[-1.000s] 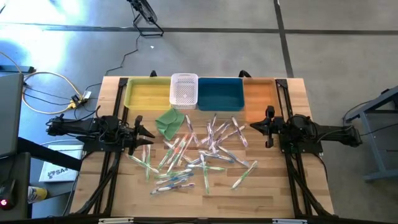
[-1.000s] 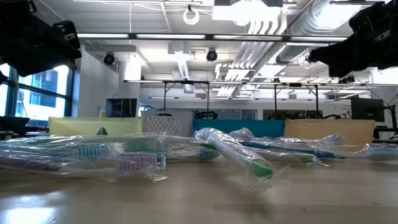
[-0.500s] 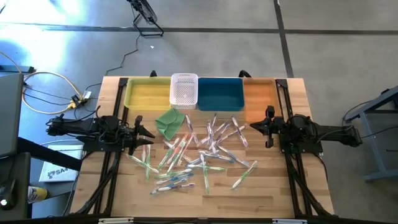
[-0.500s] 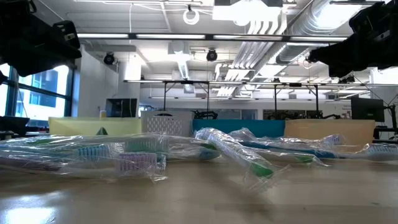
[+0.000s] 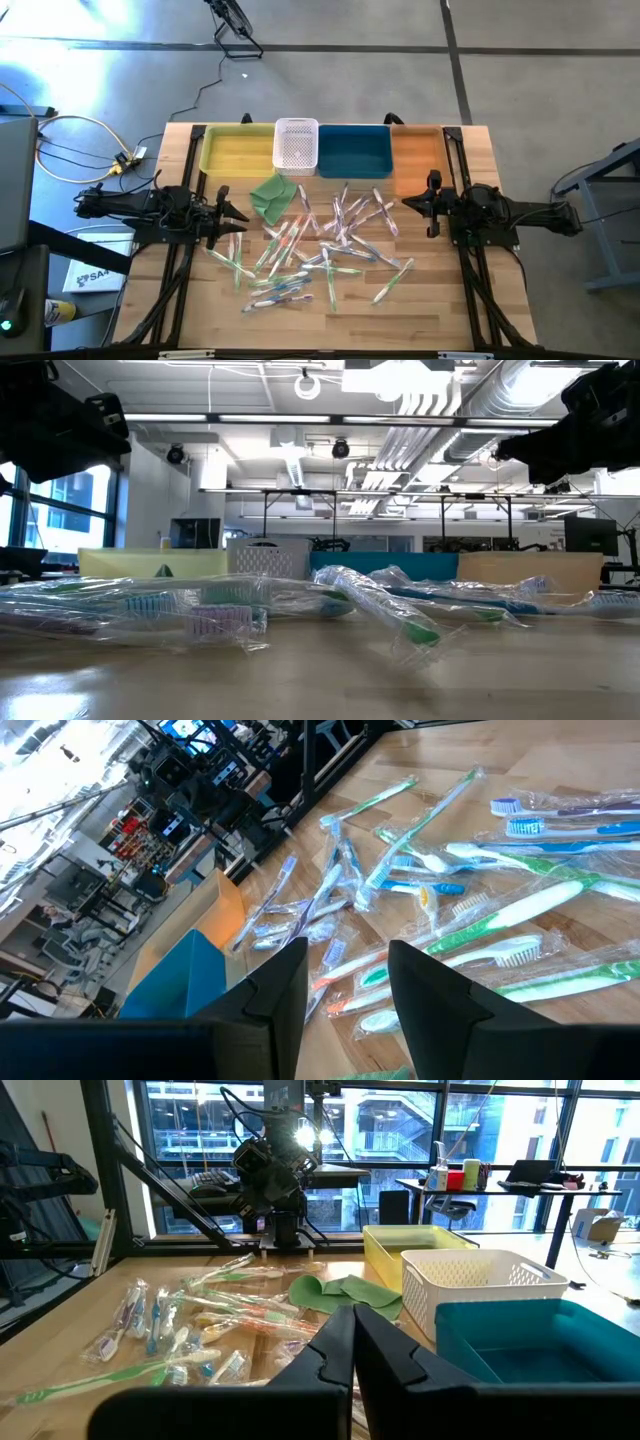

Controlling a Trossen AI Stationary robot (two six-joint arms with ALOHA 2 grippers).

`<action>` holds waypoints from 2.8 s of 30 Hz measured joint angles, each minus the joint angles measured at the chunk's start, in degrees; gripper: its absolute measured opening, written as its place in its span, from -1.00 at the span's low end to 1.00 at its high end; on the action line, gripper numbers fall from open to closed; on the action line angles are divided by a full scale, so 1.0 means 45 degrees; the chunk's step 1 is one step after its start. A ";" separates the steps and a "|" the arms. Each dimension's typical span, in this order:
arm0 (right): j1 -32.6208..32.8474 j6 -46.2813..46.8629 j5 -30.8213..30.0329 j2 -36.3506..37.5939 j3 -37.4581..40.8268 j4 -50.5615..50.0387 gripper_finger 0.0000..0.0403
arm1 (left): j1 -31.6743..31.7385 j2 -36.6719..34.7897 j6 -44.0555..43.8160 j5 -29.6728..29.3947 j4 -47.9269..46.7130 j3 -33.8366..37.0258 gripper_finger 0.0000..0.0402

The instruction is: Pick & Place Toothbrushes

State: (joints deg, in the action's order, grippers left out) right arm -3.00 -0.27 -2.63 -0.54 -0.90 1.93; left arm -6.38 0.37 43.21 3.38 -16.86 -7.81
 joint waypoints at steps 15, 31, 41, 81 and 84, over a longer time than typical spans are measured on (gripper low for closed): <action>-0.0002 0.0003 0.0003 0.0000 0.0003 0.0000 -0.99 | -0.0004 0.0000 0.0004 0.0000 -0.0004 0.0004 -0.32; 0.0001 0.0001 0.0003 0.0000 0.0001 0.0000 -0.99 | -0.0003 0.0000 0.0001 0.0000 0.0000 -0.0001 -0.32; 0.0000 0.0058 0.0003 -0.0003 0.0001 0.0000 -0.99 | 0.0001 -0.0001 -0.2345 0.0288 0.0341 -0.0001 -0.32; 0.0003 0.5086 0.0631 0.0000 0.0003 0.0012 -0.99 | -0.0004 0.0004 -0.8652 -0.2271 0.2380 0.0004 -0.32; 0.0003 0.5121 0.0414 0.0000 0.0003 0.0326 -0.99 | -0.0004 0.0004 -0.8619 -0.2566 0.2380 0.0004 -0.32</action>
State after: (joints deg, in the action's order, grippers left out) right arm -2.98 22.78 -0.76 -0.54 -0.89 3.40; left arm -6.39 0.38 4.42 -8.17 -6.15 -7.79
